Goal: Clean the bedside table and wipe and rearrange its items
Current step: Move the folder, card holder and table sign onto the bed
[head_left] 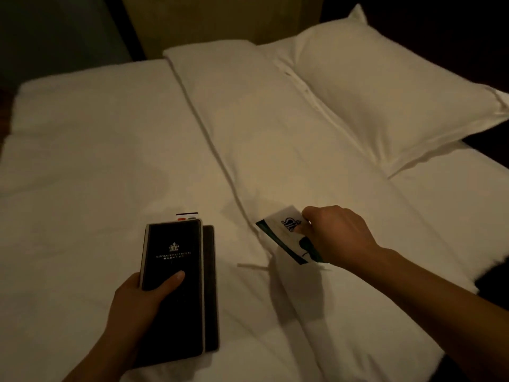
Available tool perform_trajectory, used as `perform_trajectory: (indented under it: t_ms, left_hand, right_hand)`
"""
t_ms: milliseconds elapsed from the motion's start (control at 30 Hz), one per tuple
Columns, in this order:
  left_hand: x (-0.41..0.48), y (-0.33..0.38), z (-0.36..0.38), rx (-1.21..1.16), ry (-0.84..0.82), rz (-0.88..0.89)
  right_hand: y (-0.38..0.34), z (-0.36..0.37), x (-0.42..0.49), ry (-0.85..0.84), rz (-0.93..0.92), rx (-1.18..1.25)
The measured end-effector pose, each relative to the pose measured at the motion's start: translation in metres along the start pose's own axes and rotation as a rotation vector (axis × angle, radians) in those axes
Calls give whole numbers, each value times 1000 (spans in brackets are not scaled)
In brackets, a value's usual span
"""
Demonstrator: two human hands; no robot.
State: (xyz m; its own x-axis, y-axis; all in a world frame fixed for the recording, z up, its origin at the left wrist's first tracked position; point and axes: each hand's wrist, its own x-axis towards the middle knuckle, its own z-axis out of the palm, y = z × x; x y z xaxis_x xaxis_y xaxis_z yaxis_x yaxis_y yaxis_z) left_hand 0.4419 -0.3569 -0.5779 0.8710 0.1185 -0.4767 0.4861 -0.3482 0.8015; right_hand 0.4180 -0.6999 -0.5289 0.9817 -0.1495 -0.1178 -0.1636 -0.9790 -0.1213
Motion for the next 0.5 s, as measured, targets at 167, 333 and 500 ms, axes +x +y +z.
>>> perform_trajectory:
  t_ms: [167, 333, 500]
  left_hand:
    - [47, -5, -72, -56, 68, -19]
    - [94, -11, -128, -111, 150, -24]
    - [138, -18, -165, -126, 205, -43]
  right_hand:
    - [-88, 3, 63, -60, -109, -36]
    - [-165, 4, 119, -56, -245, -179]
    - [-221, 13, 166, -105, -306, -323]
